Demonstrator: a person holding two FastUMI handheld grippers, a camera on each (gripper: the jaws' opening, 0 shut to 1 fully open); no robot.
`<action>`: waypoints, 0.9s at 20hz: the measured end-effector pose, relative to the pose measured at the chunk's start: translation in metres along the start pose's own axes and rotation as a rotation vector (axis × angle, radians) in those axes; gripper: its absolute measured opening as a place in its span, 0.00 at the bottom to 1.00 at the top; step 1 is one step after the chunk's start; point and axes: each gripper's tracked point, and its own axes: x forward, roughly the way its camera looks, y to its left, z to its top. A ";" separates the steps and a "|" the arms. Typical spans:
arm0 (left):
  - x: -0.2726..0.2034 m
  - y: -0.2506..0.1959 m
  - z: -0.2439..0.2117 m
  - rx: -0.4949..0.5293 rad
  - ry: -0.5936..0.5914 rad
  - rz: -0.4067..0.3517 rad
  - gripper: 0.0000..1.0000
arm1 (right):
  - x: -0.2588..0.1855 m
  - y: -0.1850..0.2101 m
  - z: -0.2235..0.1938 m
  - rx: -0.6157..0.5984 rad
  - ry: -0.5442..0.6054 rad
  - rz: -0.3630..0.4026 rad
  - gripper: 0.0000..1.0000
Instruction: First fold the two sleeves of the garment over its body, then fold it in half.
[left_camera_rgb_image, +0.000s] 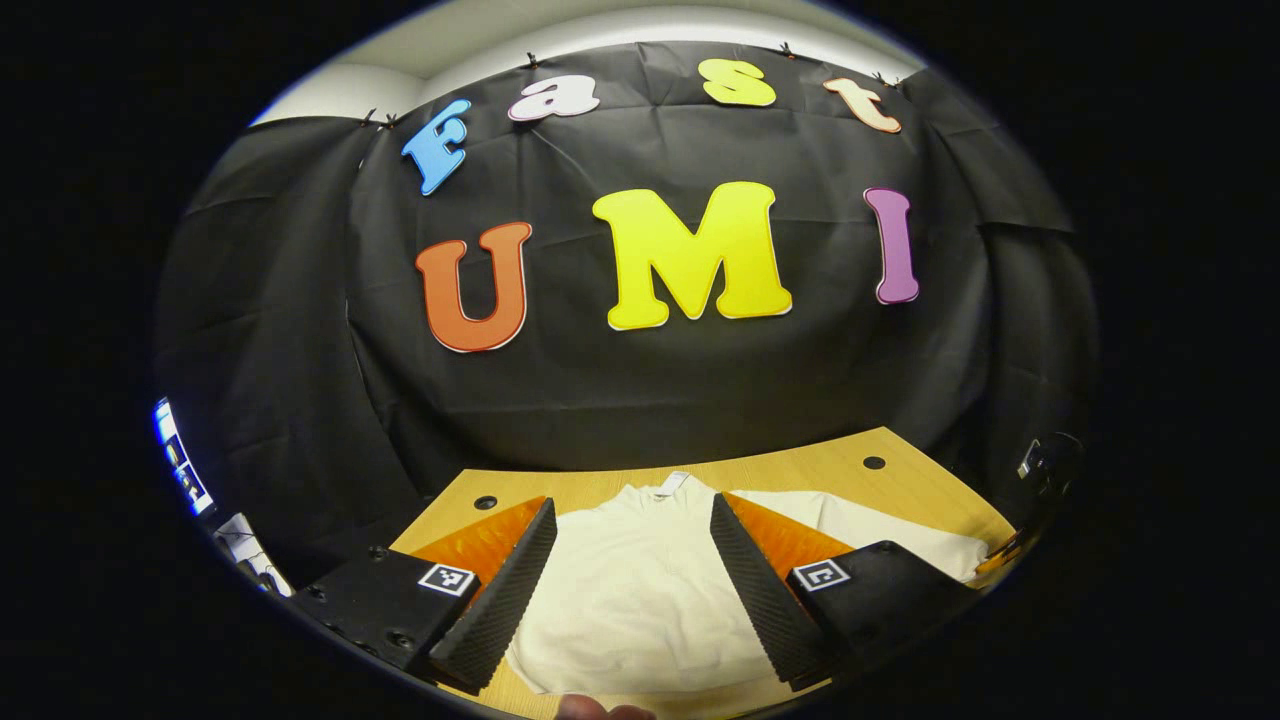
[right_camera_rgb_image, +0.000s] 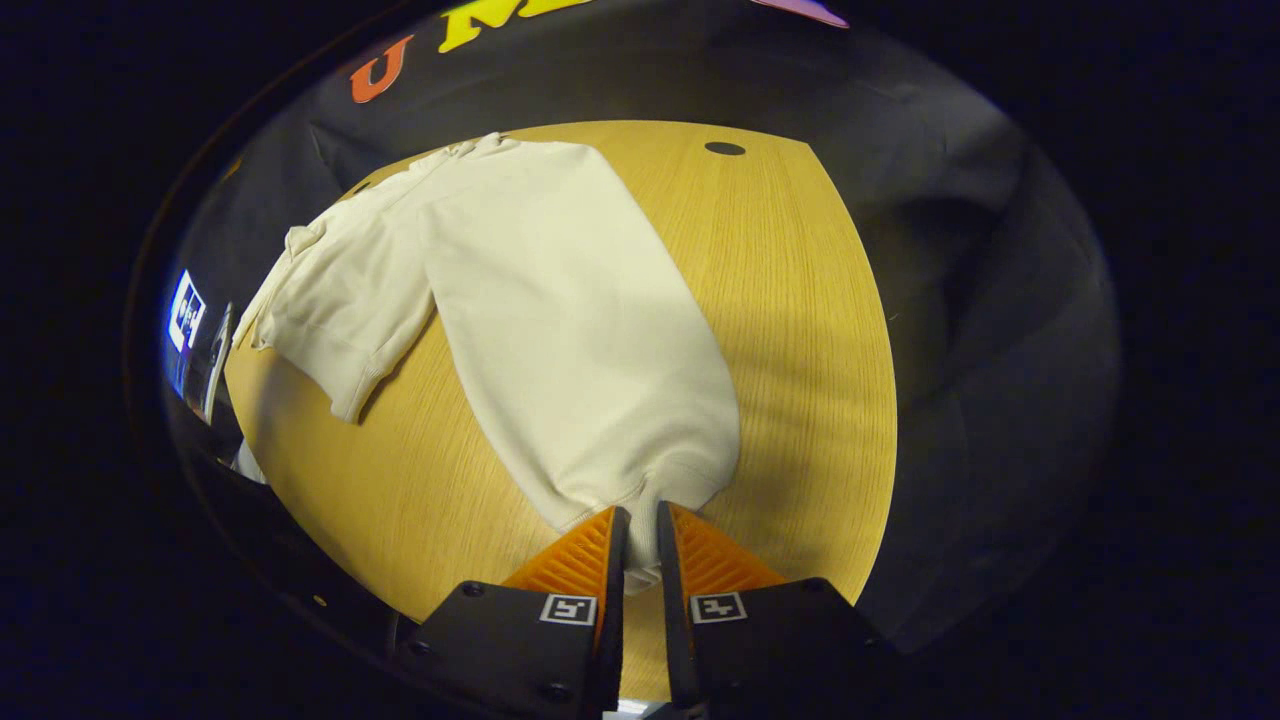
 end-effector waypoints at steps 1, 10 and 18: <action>0.000 0.003 0.000 -0.001 -0.001 0.004 0.99 | 0.004 -0.001 -0.003 0.027 0.014 -0.002 0.19; 0.003 0.039 0.000 -0.010 -0.025 0.015 0.99 | -0.071 0.027 0.072 0.067 -0.169 -0.082 0.00; 0.009 0.104 -0.023 -0.065 -0.010 0.051 0.99 | -0.154 0.119 0.246 -0.222 -0.410 -0.150 0.00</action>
